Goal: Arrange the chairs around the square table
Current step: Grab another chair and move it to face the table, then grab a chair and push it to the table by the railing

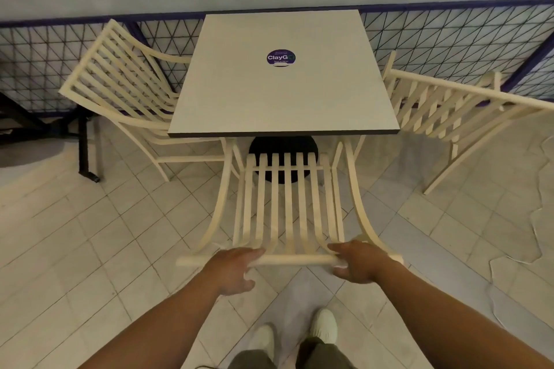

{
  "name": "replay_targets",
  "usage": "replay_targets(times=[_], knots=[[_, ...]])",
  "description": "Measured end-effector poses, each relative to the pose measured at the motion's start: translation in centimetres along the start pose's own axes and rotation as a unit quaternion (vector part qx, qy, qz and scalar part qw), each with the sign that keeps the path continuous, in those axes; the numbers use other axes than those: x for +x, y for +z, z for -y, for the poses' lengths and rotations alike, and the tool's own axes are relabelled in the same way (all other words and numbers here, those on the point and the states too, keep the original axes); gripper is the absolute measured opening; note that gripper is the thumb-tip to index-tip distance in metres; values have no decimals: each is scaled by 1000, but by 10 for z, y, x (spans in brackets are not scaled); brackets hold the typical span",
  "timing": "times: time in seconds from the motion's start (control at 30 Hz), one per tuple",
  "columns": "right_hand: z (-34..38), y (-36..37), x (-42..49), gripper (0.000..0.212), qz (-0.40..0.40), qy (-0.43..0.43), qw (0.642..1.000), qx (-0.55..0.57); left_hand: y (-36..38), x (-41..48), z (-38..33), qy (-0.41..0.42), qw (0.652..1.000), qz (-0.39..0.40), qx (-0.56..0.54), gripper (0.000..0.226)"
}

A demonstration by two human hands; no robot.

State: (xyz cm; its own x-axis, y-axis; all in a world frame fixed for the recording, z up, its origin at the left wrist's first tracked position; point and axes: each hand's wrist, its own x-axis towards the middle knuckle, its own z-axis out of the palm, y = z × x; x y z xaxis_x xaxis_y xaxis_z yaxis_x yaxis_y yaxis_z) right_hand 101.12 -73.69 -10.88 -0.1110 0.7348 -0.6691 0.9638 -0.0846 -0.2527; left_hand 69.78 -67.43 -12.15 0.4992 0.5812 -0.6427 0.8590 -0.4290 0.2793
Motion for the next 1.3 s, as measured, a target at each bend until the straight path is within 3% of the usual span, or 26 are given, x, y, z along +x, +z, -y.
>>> replay_targets(times=[0.23, 0.47, 0.73, 0.97, 1.3], knots=[[17, 23, -41, 67, -74, 47, 995, 52, -3, -6, -32, 81, 995, 5, 53, 89], [30, 63, -95, 70, -109, 117, 981, 110, 7, -16, -61, 159, 974, -6, 163, 77], [20, 120, -154, 72, -117, 207, 955, 179, 20, -23, -120, 200, 951, 91, 219, 81], [-22, 169, -204, 75, -98, 250, 935, 233, 49, -9, -195, 210, 937, 154, 234, 80], [-119, 213, -280, 76, -88, 261, 927, 256, 99, 1, -320, 210, 937, 163, 227, 74]])
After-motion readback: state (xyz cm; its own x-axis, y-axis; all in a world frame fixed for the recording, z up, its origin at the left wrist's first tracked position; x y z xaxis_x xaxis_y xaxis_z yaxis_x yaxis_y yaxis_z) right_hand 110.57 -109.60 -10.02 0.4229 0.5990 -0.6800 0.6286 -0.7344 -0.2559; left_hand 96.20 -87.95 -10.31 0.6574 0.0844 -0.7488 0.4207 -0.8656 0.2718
